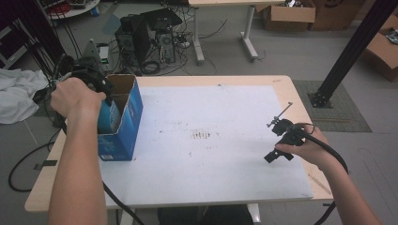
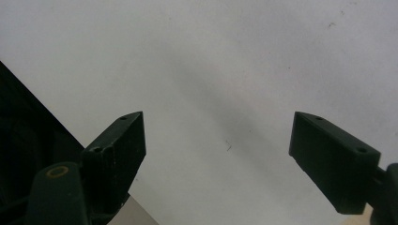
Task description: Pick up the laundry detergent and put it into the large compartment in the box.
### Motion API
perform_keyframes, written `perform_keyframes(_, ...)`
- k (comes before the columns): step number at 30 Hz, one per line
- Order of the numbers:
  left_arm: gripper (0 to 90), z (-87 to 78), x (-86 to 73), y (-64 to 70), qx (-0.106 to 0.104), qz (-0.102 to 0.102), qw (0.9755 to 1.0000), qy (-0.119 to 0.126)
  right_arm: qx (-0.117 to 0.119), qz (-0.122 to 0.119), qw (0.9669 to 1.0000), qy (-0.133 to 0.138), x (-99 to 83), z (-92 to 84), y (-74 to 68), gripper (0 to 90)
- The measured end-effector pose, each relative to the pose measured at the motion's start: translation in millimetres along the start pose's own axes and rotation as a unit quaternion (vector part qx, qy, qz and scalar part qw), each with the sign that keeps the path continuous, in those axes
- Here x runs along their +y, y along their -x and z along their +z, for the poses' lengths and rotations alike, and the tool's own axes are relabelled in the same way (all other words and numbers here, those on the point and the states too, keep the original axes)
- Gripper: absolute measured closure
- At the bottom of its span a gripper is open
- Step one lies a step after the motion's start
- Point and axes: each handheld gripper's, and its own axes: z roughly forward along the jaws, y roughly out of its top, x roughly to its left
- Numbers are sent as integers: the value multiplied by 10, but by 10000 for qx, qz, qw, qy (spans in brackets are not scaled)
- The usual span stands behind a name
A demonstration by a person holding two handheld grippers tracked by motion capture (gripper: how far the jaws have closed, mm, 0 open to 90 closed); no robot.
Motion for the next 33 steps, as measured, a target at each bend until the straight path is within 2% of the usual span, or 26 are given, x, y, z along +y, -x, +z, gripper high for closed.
perform_keyframes(5,373,109,3,-8,15,1,10000,-88,3,-48,10000,-30,0,12,11,194)
perform_keyframes(10,374,257,6,-10,-21,11,9998,-183,18,7,10000,-20,-7,32,15,194)
perform_keyframes(25,374,480,9,-5,-4,44,9994,-338,34,43,10000,-34,-18,53,39,195)
perform_keyframes(33,374,573,15,35,60,138,9991,-393,41,16,10000,-47,-13,64,39,195)
